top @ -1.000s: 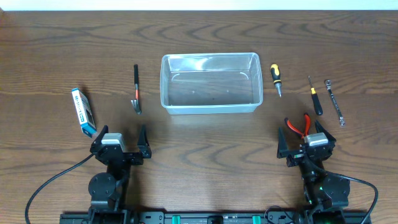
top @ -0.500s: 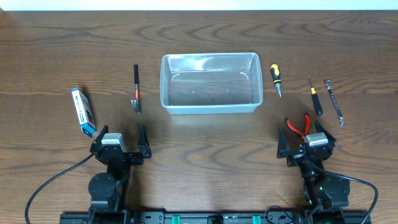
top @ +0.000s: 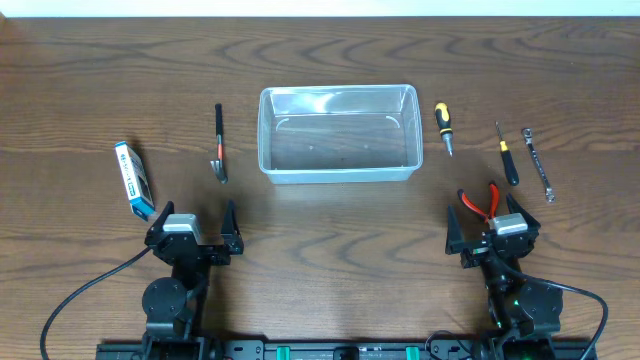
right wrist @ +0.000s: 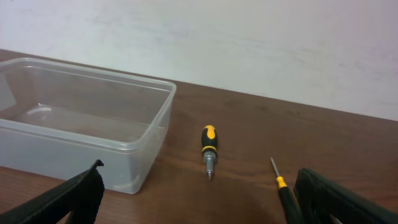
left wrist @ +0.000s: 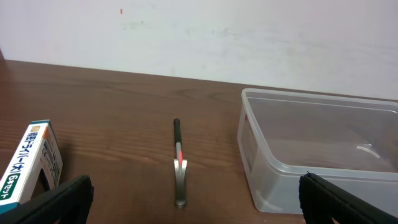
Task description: Pack container
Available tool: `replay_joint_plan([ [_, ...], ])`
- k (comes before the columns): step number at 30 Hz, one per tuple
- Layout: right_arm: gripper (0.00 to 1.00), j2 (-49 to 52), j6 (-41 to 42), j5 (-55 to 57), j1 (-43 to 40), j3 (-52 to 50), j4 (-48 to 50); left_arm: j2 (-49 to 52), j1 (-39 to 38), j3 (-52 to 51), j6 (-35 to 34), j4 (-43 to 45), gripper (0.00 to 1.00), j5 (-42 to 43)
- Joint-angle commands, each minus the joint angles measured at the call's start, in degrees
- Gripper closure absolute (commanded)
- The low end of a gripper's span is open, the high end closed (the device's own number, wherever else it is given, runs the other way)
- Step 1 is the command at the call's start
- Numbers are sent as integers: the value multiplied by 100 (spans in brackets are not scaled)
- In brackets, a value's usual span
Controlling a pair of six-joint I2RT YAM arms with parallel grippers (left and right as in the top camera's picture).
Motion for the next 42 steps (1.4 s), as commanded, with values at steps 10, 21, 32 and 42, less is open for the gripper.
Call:
replay_joint_plan([
  [10,1,76,988,-192,44,31,-31,-15,-20,20,-518,-289,2,-46],
  [21,1,2398,935,85,39,3018,-2164,2144,-17,3252,-498,-3056,2,-111],
  [32,1,6380,813,614,39,6953,-6548,4817,-17,5792,-498,-5226,2,-50],
  [42,1,8282,-310,557,33,7208,-6747,5099,-17,5823,-496,-5230,2,-293],
])
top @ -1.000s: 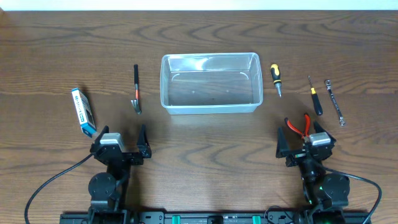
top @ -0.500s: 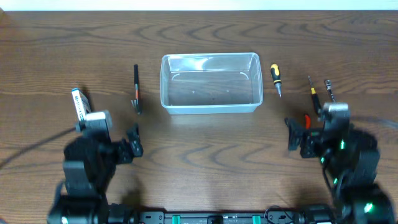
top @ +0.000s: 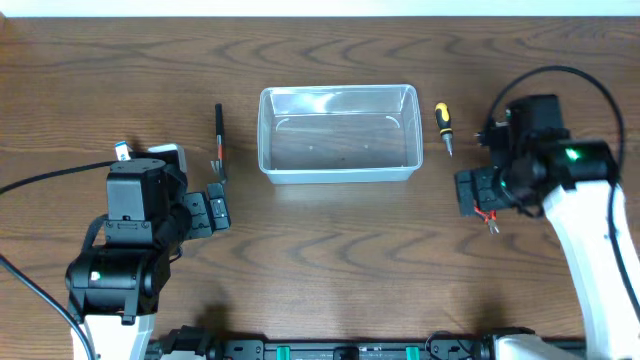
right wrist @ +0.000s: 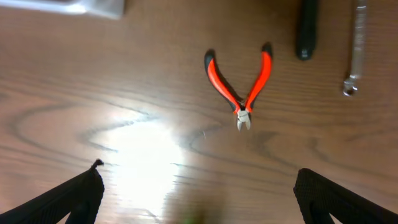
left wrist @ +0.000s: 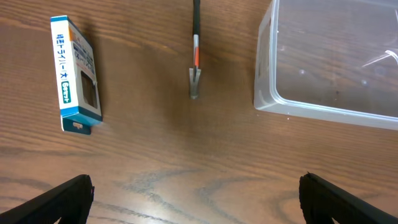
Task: Pack container
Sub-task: 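Move the right gripper over the red-handled pliers and lower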
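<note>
The clear plastic container (top: 338,135) stands empty at the table's middle. To its left lie a black-handled tool (left wrist: 196,56) and a blue and white box (left wrist: 76,74); my left gripper (left wrist: 196,205) hovers open above the wood just in front of them. To the container's right, red-handled pliers (right wrist: 241,81) lie in front of a black-handled screwdriver (right wrist: 306,31) and a small wrench (right wrist: 356,50). My right gripper (right wrist: 199,202) hangs open over the table near the pliers. A yellow-black screwdriver (top: 443,122) lies beside the container.
Both arms (top: 130,250) are raised over the table's front half, and the right arm (top: 530,170) covers the small screwdriver and wrench in the overhead view. The wooden table (top: 340,250) carries nothing else between the arms.
Both arms have left their low rest pose at the front edge. They now stand raised and further in, wrists turned down: left over the box and tool, right over the pliers. Both grippers stay open.
</note>
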Available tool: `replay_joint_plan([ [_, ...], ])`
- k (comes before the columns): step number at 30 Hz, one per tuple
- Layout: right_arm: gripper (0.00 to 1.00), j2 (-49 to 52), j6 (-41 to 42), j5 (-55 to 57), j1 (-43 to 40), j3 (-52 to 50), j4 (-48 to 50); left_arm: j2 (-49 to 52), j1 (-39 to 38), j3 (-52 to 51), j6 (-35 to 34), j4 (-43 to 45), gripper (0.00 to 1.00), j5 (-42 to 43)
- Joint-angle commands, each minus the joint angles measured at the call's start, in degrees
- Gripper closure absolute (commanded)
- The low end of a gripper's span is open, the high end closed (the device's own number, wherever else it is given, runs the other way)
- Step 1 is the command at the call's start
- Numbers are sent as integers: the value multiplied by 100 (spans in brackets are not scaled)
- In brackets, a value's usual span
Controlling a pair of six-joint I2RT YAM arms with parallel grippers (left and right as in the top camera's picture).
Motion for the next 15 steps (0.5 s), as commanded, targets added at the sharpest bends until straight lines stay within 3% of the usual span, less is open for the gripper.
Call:
replay_joint_plan([
  [1,1,463,-503,-26,28,11,116,-2,-17,122,-48,-52,2,-262],
  [8,1,1056,-1027,-24,-74,-476,671,0,-17,122,-46,-138,2,-949],
  [15,1,1084,-1513,-39,-531,-1130,1482,2,-17,120,-7,-138,2,-946],
])
